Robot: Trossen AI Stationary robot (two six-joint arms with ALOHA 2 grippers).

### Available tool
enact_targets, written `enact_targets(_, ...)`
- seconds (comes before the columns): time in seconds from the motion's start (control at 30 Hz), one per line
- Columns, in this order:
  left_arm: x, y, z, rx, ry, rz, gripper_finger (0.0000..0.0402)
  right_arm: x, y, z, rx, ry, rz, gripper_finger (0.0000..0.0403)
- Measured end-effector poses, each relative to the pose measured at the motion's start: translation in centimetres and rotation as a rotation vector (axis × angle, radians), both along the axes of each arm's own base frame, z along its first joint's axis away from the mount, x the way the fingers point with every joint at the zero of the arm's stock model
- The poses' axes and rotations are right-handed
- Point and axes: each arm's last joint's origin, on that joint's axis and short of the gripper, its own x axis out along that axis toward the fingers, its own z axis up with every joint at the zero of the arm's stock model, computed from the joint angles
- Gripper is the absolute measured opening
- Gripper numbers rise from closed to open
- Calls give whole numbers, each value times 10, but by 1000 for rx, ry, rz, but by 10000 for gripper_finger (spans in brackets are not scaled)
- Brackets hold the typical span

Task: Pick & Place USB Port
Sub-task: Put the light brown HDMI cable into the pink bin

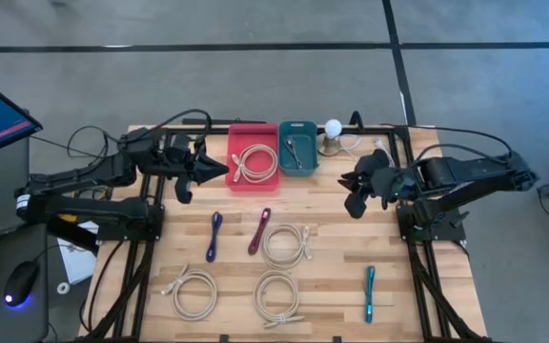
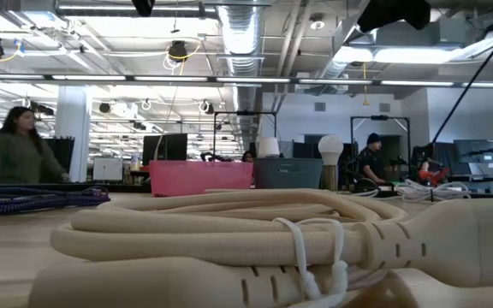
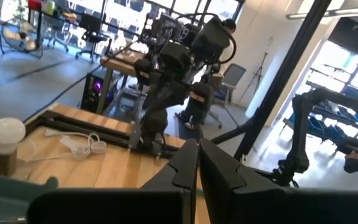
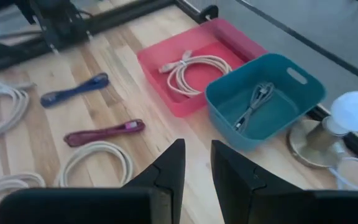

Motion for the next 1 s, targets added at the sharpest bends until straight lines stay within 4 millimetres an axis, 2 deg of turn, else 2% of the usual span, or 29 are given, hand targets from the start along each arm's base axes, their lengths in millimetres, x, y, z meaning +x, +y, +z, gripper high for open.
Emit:
enact_targets(0.23,3,1,-2,-2,11,2,16,-7,2,-11,35,-112,14,70)
enact_targets(0.4,1,0,0,2,1,1,16,-4,4,-12,102,-150,89,70)
enact_targets(0.57,1,0,-1,2,2,1,16,5,6,-18,141,-107,135,70)
enact_targets(0.77,1,0,-1,2,3,1,16,25,9,-22,145,-144,138,70)
enact_targets(1.0,1,0,-1,2,3,1,16,50,20,-28,77,-12,461,71)
